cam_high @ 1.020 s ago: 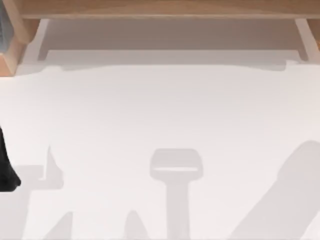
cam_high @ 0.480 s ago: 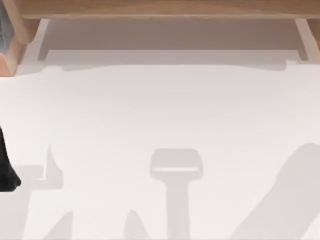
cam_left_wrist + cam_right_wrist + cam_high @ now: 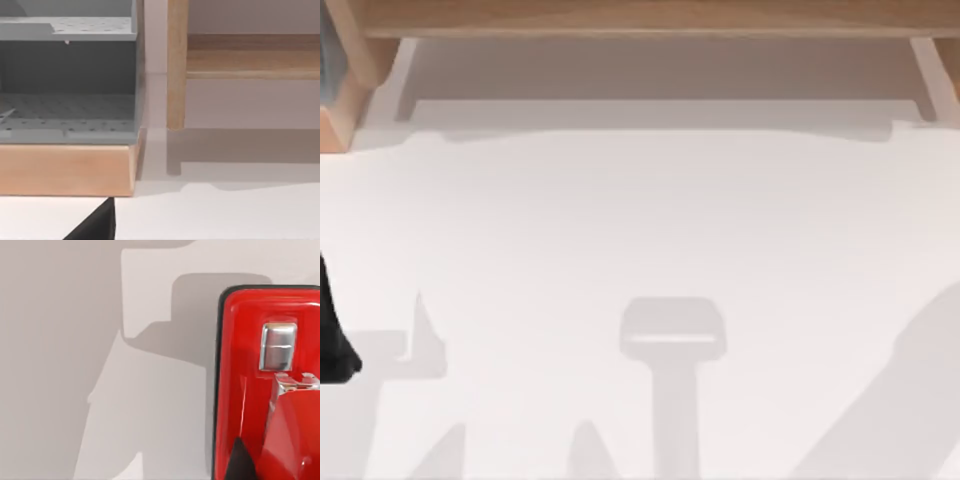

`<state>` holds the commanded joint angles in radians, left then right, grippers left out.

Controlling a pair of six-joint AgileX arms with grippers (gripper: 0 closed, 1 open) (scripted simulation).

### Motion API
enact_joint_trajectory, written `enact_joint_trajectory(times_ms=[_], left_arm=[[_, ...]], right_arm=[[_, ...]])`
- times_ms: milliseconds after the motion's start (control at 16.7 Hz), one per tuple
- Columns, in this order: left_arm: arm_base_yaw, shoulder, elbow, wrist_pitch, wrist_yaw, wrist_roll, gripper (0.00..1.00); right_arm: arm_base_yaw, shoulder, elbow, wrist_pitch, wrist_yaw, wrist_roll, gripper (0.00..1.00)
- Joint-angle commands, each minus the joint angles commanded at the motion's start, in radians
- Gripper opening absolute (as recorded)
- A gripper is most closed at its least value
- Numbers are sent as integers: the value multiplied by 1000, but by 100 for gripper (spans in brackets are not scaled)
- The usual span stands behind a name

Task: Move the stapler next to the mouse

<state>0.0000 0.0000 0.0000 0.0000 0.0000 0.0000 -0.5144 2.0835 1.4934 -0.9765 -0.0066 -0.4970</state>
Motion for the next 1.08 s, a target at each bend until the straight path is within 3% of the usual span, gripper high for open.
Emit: enact_joint_trajectory(times_ms=[60,840,1080], left_arm=[[0,0,0,0,0,0,100],[0,0,0,0,0,0,100],[0,0,0,0,0,0,100]], right_arm=[[0,0,0,0,0,0,0],[0,0,0,0,0,0,98],[0,0,0,0,0,0,100]])
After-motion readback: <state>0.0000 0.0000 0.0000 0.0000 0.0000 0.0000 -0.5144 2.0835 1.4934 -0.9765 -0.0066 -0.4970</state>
